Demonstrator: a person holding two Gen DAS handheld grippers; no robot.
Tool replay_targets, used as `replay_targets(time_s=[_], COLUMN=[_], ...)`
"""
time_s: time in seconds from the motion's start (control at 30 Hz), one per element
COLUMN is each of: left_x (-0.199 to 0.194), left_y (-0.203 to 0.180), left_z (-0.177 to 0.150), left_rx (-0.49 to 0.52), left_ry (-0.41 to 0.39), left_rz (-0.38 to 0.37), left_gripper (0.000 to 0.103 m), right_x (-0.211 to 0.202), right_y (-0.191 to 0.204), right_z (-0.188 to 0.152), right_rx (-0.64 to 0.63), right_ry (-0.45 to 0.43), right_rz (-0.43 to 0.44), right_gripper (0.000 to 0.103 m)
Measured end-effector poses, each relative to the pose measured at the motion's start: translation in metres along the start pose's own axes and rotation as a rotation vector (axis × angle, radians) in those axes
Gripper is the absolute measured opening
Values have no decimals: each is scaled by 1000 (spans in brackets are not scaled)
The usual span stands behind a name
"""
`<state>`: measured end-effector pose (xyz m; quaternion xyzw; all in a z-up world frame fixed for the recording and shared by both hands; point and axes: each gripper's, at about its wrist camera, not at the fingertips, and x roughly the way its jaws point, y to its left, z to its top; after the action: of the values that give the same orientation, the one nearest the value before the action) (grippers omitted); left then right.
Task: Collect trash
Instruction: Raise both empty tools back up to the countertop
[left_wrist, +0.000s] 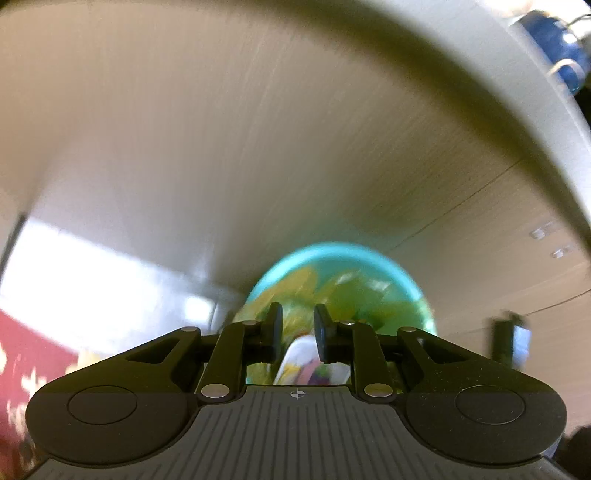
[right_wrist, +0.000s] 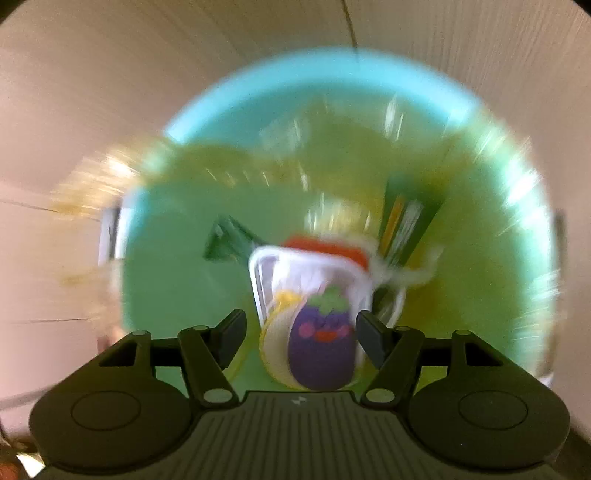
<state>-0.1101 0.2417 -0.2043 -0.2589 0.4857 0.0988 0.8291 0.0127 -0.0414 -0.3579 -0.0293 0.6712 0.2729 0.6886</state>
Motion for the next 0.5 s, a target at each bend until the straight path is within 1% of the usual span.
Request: replay_targets(time_s=[0.07,0.13,0.17,0.23,0.33,0.37,0.4,0.47,0.5], left_x=[-22,-48,-60,-86,-122,-132,-141,-147,-151], left_y=[-10,-22,-28,-42,-66,-74,-84,-110,-123], left_z=[14,30,37,54,75,81,87,93,94], left_rx=[28,52,63,91,136,146,160,183,194], left_ry=[-76,-169,-215,-317,-476,-516,-549,-584,-602], left_rz=[-27,-59,-72,-100,-134,-141,-148,-152,-151], left_gripper=[21,21,21,21,21,21,21,21,21], right_x=[-60,-129,-157,-213,-278,-297,-310,-338,-348], right_y=[8,12,12,9,-1,-6,-9,-19,-22], right_z=[-6,-14,-17,-23,-27,-26,-25,-17,-14], right_rx=[-91,-171,-191,-204,-182,-164,-151,-134,-129], right_ry=[-140,-318,-400,-587,-828,-896,-941,-1012,-1032], right_rz=[-50,-141,-200,-365,-594,-643,-667,-697,-700], right_gripper=[66,66,66,66,66,67,67,67,67])
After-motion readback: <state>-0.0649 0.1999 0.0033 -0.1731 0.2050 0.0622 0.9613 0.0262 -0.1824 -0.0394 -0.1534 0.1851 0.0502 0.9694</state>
